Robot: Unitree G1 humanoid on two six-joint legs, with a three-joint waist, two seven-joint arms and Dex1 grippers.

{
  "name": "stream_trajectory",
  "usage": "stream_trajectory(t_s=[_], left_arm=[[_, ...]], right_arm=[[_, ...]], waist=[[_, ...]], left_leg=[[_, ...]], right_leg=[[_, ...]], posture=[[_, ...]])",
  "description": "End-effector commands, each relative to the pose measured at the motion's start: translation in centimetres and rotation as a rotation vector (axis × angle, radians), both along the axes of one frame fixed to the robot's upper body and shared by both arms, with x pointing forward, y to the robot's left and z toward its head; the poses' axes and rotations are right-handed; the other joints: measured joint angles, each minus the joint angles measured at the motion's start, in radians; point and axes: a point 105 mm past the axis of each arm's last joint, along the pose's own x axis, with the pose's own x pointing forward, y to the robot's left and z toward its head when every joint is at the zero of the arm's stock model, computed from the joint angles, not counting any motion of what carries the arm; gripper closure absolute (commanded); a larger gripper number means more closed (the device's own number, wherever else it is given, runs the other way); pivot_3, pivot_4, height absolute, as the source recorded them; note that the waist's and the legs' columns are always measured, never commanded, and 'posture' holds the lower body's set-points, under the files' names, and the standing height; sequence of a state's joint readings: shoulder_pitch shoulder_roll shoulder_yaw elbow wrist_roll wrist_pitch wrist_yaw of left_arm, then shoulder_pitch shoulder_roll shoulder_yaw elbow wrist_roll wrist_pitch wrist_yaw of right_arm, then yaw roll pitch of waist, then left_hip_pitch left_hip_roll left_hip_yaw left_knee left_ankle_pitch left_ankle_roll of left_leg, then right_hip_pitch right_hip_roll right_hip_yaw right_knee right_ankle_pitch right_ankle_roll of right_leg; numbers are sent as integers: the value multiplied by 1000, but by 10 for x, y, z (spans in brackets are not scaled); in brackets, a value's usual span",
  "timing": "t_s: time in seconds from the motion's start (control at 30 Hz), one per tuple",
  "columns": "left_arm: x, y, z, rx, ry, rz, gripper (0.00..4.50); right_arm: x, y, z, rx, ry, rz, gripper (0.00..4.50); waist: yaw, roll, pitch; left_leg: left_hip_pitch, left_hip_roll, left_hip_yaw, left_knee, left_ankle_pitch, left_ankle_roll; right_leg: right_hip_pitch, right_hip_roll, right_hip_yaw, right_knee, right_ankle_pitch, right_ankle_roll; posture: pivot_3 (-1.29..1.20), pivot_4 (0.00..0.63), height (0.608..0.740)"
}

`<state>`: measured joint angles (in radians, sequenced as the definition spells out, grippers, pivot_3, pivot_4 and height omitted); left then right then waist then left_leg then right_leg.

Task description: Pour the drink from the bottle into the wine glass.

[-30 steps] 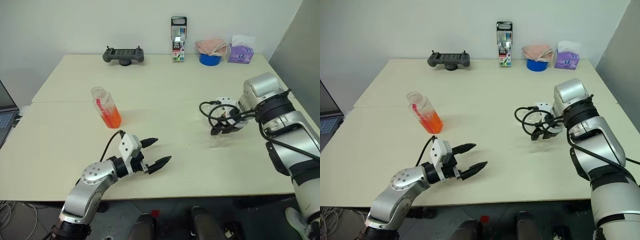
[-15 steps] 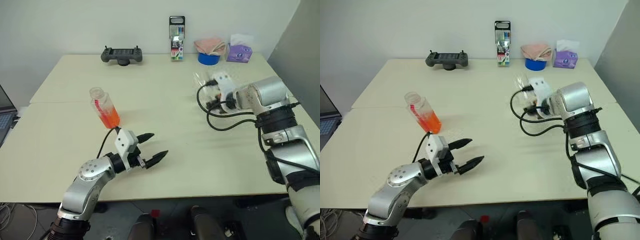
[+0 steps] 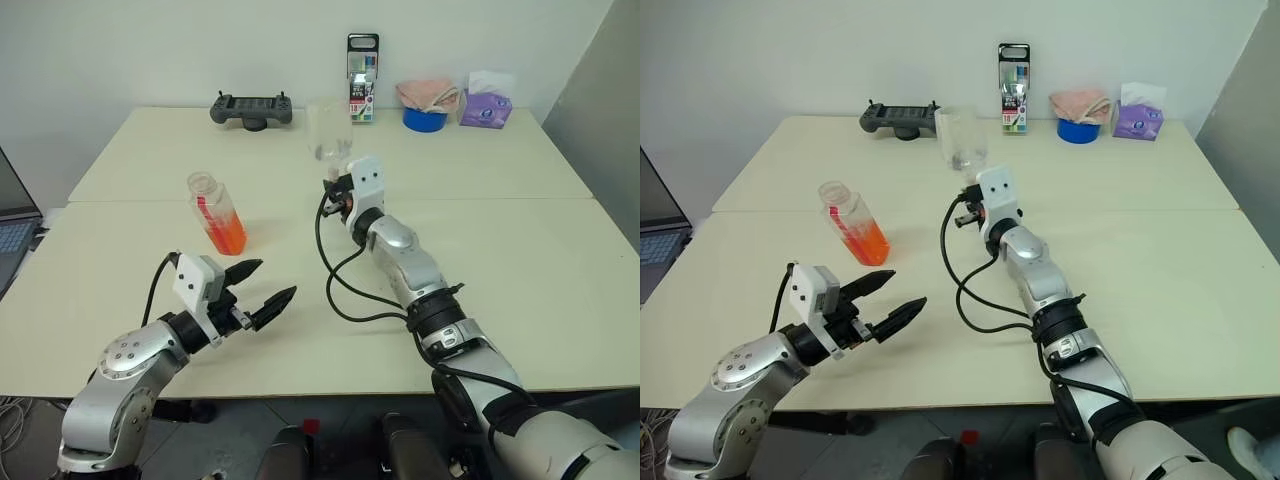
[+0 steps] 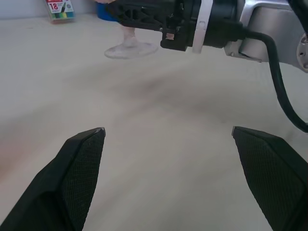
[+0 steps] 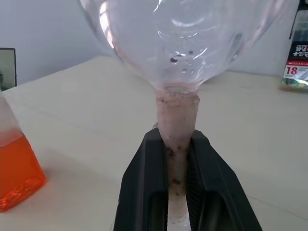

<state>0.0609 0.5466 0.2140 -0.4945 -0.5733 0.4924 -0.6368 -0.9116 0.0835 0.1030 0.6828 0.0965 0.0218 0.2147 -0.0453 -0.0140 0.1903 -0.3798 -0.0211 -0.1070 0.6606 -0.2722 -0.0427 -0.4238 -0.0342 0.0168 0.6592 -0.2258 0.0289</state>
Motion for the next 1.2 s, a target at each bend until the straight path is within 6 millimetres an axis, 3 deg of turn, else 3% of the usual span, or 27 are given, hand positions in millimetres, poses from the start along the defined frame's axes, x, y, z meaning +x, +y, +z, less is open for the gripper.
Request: stream_trajectory(t_s=[0.03,0.27,0.47,0.73,0.9,1.1,1.2], left_arm=[[-3,3,23,-13,-86,36,0],[-7,0,23,-10,-82,41,0],[-5,1,24,1,-76,46,0],[-1,2,20,11,-61,35,0],[3,3,20,2,-60,47,0],[10,7,20,-9,-60,73,0],[13,10,19,-15,-62,101,0]], right_arm=[[-3,4,-5,-20,-45,12,4343],[-7,-11,-33,0,-58,-21,4343],[-12,-17,-73,-97,-3,-55,4343],[-24,-43,-119,-154,112,-61,4343],[-31,-48,-127,-156,147,-23,4343],[-32,-38,-126,-193,166,36,4343],[-29,-34,-119,-175,168,42,3353]], waist=[[0,0,0],[-2,0,0],[-8,0,0],[-2,-1,-2],[1,-2,-4],[2,-2,-5],[2,-2,-5]], left_leg=[[0,0,0,0,0,0],[0,0,0,0,0,0],[2,1,0,0,0,0],[17,0,0,-2,0,0],[18,0,-1,-2,0,0],[18,0,-1,-3,0,0],[18,1,-1,-3,0,0]], right_leg=[[0,0,0,0,0,0],[0,0,1,0,0,0],[1,1,1,1,0,0],[17,1,0,-2,-4,2],[18,1,0,-2,-6,1],[18,1,0,-2,-5,2],[18,1,0,-2,-5,2]], posture=[[0,150,740],[0,150,740],[0,150,740],[0,150,740],[0,150,740],[0,150,740],[0,150,740]])
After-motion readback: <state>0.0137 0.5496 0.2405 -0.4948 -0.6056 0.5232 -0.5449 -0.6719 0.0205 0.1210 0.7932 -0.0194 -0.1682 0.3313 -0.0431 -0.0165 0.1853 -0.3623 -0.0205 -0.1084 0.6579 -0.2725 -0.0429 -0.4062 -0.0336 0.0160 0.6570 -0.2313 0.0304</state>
